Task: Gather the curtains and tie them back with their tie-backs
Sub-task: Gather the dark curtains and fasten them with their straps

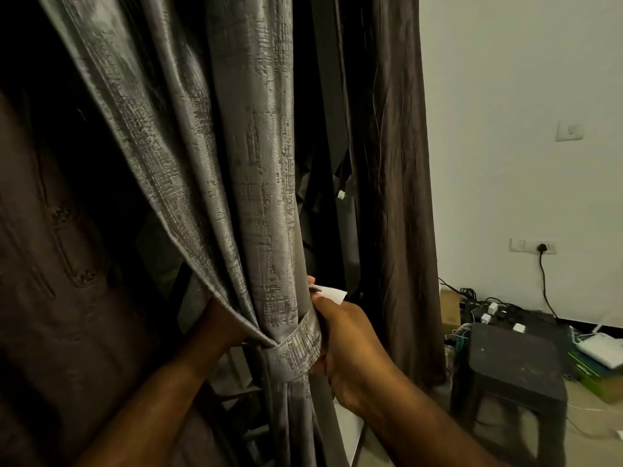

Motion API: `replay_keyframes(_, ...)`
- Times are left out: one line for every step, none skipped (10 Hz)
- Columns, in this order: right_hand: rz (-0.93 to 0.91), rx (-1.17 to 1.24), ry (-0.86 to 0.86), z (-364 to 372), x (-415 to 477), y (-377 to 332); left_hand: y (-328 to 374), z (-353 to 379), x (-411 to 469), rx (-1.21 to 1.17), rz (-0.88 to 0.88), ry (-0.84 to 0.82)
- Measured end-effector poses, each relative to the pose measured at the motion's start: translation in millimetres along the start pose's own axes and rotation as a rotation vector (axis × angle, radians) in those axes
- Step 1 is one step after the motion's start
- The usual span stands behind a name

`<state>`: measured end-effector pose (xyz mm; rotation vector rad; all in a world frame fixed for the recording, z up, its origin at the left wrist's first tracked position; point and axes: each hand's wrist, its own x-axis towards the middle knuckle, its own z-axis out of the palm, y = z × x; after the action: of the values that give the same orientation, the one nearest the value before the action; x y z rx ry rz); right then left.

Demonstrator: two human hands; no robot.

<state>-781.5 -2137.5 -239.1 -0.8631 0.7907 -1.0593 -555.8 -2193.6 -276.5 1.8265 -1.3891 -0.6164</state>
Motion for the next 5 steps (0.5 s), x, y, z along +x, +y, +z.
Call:
replay_keyframes(-0.037,0.019,0.012,4.2,-3.9,0.6,17.4,-6.6,-14.2,0.042,-0.031,-0.022)
replay_keyframes(-0.061,0.016,0.010,6.2,-4.3,0.8,30.6,-1.1,-21.9,0.097,-0.006,-0.084)
replay_keyframes(-0.067,0.035,0.019,5.5,-2.5,0.7,90.4,-5.3,-66.5,0.141,0.128,-0.162)
replay_keyframes(-0.064,0.094,0.057,5.6,1.4,1.3,129.2,-9.6,-105.6,-0.048,0.128,-0.167)
replay_keyframes(-0.091,0.050,0.089,4.0,6.4,3.1,108.3,1.0,-88.9,-0.157,0.210,-0.136)
